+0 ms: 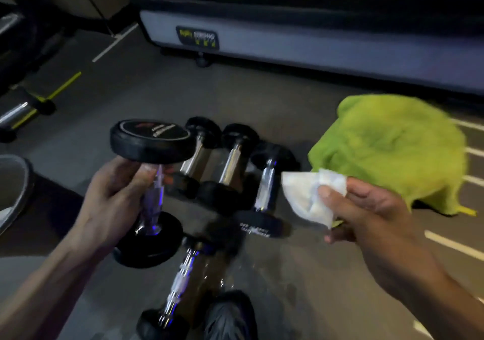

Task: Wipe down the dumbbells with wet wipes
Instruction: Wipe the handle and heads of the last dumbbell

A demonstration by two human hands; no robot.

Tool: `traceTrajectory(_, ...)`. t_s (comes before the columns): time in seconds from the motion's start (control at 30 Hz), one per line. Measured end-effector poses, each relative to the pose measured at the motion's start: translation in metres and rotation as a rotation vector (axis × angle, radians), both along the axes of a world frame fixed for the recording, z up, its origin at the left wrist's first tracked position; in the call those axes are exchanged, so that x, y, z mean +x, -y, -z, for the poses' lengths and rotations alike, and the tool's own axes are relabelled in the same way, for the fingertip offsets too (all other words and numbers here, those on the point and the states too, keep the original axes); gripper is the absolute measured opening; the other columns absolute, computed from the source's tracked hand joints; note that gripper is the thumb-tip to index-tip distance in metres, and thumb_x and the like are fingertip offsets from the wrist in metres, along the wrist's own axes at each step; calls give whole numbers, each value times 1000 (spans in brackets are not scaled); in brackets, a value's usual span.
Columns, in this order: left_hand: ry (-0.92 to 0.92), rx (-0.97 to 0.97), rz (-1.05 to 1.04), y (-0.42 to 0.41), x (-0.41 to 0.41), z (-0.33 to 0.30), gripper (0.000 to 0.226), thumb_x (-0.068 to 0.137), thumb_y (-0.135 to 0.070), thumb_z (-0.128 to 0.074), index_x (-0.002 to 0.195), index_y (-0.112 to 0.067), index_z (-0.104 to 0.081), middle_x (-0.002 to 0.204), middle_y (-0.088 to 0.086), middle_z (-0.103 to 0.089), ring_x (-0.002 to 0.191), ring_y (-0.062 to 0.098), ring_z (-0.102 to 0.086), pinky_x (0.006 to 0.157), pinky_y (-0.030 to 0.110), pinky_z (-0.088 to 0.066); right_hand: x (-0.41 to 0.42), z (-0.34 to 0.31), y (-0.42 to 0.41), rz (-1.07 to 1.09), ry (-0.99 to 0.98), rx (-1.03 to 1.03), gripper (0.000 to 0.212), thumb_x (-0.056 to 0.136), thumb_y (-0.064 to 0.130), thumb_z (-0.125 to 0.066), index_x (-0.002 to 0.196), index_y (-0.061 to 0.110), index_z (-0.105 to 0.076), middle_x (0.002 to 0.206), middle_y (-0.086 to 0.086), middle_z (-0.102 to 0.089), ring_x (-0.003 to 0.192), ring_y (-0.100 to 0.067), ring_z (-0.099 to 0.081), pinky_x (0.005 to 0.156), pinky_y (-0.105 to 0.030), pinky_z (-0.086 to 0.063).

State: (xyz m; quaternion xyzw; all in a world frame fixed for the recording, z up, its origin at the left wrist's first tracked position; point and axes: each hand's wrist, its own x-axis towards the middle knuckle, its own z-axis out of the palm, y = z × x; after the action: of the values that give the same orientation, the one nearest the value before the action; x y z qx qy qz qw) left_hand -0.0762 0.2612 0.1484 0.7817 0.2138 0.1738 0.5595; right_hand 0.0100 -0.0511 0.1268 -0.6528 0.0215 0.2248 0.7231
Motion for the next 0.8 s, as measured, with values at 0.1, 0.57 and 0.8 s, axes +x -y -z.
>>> traceTrajectory(0.1,193,-80,115,59,56,-39,26,94,-26,-57,107,-6,-68,86,-5,-80,75,0,-72,67,13,-55,27,-24,43,202,-3,93,20,96,18,-62,101,6,-77,100,-17,-78,81,-28,-71,57,-31,-62)
traceTrajectory(0.57,414,-277,471,241,217,-63,26,92,-21,-70,115,-11,-64,103,7,-78,95,26,-76,86,41,-61,61,-37,109,444,88,92,12,87,0,-73,98,4,-72,91,-18,-77,75,-23,-72,63,-37,-64)
traceTrajectory(0.8,415,-324,438,243,219,-49,38,94,-16,-72,128,-6,-58,109,15,-76,99,25,-76,82,26,-59,70,-34,111,347,118,-21,14,95,18,-69,92,7,-77,89,-15,-77,76,-22,-73,68,-40,-64)
